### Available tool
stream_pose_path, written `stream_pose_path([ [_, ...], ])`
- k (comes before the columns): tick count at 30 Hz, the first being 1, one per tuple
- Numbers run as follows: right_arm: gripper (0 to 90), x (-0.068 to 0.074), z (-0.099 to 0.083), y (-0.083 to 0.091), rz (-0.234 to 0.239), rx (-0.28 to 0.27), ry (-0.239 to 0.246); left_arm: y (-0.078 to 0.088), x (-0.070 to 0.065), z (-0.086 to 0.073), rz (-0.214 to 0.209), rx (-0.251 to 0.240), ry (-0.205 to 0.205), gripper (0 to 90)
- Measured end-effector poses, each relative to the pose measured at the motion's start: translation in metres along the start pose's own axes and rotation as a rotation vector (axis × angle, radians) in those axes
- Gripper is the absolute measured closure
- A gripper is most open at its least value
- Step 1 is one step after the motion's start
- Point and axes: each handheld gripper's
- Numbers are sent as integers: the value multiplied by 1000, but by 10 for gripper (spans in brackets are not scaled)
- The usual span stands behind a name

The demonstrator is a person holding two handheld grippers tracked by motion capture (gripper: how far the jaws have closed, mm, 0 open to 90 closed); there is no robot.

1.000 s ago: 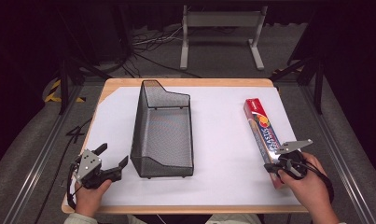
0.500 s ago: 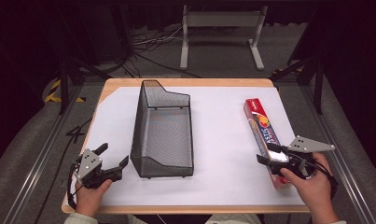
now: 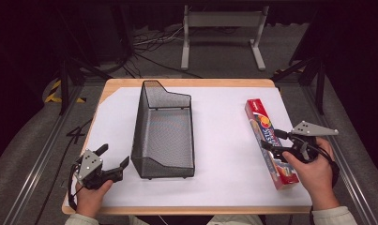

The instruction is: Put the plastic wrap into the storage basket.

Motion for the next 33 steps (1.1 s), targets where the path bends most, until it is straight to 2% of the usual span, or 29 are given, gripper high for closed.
stream_pose_path([
  [7, 259, -16, 12, -13, -58, 44, -17, 0, 0, 0, 1, 2, -2, 146],
  [12, 237, -25, 18, -25, -97, 112, -23, -1, 0, 0, 0, 3, -3, 145],
  [15, 226, -28, 19, -29, -108, 129, -34, -1, 0, 0, 1, 3, -3, 145],
  [17, 220, -31, 20, -34, -116, 159, -37, 0, 0, 0, 1, 3, -3, 145],
  [23, 215, -35, 15, -49, -125, 208, -37, 0, 0, -1, 0, 1, -3, 145],
  [24, 216, -36, 11, -56, -128, 240, -37, 0, 0, -1, 0, 1, -4, 145],
  [25, 216, -36, 11, -56, -128, 240, -37, 0, 0, -1, 0, 1, -4, 145],
  [26, 215, -36, 7, -62, -132, 279, -47, 0, 0, -1, 0, 2, -3, 145],
  [28, 215, -37, 6, -64, -136, 295, -50, 0, 0, 0, 0, 2, -3, 145],
  [30, 198, -36, 2, -69, -169, 321, -59, -1, 0, -1, 0, 1, -4, 145],
  [33, 189, -37, -1, -73, -183, 345, -87, -1, 0, -1, 1, 3, -4, 145],
])
Point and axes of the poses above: each handheld gripper's, and its own axes: y roughly backward along the jaws, z roughly out of its top, x roughly to its left, and after that the axes turned 13 degrees about -z, right-handed
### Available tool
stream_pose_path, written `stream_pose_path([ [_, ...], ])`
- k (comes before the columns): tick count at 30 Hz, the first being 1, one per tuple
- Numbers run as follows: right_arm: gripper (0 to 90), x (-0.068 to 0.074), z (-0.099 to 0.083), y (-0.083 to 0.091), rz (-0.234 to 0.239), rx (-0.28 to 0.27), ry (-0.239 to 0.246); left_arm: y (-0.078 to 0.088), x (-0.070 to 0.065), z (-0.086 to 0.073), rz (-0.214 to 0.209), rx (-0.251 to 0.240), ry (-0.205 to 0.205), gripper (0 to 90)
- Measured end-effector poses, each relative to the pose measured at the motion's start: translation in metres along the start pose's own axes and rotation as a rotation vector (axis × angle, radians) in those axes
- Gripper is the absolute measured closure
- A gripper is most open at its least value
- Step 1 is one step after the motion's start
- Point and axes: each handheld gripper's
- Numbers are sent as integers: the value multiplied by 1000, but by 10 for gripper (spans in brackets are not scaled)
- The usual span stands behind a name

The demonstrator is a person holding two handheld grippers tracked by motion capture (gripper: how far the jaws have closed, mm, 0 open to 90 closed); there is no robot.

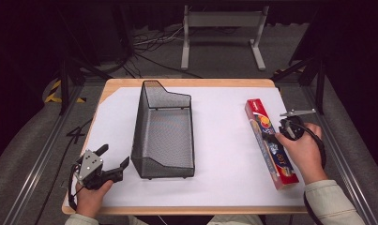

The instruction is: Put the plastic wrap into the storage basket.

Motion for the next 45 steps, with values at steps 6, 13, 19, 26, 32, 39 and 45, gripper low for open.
stream_pose_path([
  [6, 162, 5, -1, -10, 6, 76, -11, 0, 0, 0, 0, 0, 0, 145],
  [13, 171, 11, -3, -23, -8, 155, -10, 0, 0, 0, 3, -1, 0, 145],
  [19, 205, 17, -5, -30, -27, 218, -17, 0, 0, 0, 3, -2, 0, 145],
  [26, 319, 20, -7, -30, -77, 235, -29, 0, 0, 0, 3, -2, -1, 145],
  [32, 384, 24, -6, -27, -124, 251, -66, 1, 0, 0, 4, -5, -1, 145],
  [39, 392, 22, -6, -25, -119, 247, -98, 0, 0, 0, 5, -3, -1, 145],
  [45, 393, 19, -2, -15, -108, 227, -112, 0, 0, 0, 6, -3, 1, 145],
])
Point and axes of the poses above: each handheld gripper's, and its own axes: y roughly backward along the jaws, z roughly out of its top, x roughly to its left, and after that the axes turned 13 degrees about -z, right-handed
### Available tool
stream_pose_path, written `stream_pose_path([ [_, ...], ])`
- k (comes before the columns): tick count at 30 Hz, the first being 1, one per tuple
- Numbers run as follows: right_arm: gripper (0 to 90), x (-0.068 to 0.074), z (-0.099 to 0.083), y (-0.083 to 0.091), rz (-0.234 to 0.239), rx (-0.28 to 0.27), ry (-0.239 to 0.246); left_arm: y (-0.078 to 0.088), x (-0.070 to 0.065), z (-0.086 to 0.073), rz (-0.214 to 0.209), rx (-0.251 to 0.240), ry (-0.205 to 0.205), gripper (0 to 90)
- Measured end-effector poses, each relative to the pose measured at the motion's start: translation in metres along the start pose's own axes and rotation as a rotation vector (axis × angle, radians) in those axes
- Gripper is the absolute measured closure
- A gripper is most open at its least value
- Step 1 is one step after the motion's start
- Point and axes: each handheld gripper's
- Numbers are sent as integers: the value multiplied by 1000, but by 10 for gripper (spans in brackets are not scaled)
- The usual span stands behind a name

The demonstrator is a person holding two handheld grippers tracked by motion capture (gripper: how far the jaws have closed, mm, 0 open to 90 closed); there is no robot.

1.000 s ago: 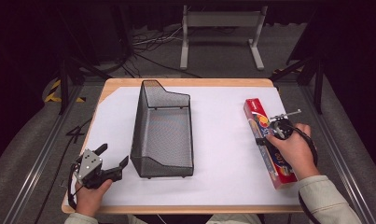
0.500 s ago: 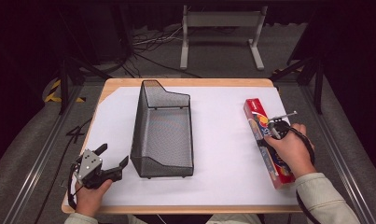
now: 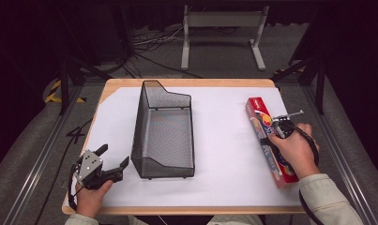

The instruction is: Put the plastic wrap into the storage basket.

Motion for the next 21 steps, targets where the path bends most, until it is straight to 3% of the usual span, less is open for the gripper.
stream_pose_path([
  [21, 392, 0, 14, 59, 35, -102, 11, 0, 0, 0, -2, -1, 2, 145],
])
Point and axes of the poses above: each handheld gripper's, and its own axes: y roughly backward along the jaws, z roughly out of its top, x roughly to its left, and after that the axes turned 13 degrees about -z, right-handed
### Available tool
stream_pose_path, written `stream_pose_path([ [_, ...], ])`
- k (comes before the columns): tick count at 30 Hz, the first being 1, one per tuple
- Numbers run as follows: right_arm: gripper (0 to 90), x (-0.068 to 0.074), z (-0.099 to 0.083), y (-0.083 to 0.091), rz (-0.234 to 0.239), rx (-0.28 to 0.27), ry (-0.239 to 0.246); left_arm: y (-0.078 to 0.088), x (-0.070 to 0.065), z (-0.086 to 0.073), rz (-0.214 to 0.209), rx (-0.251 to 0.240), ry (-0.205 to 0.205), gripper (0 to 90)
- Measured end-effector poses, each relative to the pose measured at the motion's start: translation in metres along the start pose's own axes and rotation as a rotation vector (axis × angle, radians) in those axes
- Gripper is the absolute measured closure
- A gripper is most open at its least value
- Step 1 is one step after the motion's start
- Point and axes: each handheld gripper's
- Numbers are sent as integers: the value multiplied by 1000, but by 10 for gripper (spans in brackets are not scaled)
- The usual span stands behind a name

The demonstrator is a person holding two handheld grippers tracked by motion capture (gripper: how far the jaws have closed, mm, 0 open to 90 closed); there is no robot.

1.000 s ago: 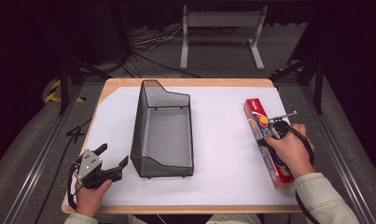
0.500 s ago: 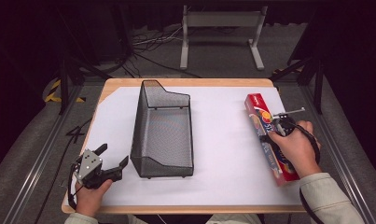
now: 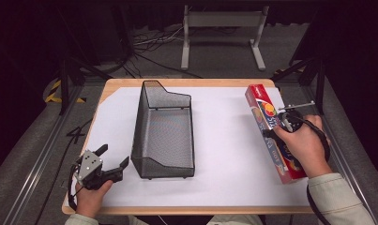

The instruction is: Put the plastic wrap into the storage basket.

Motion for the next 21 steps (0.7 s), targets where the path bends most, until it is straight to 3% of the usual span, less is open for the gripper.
stream_pose_path([
  [10, 392, 4, 6, 16, 25, -24, 2, 0, 0, 0, 0, 2, -1, 145],
  [16, 391, 18, 13, 25, 52, -31, 4, 0, 0, 0, 0, 2, -2, 145],
  [21, 392, 37, 21, 30, 83, -38, 46, 2, 0, -1, 3, 3, 1, 145],
])
Point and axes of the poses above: each handheld gripper's, and its own axes: y roughly backward along the jaws, z roughly out of its top, x roughly to its left, and after that the axes turned 13 degrees about -z, right-handed
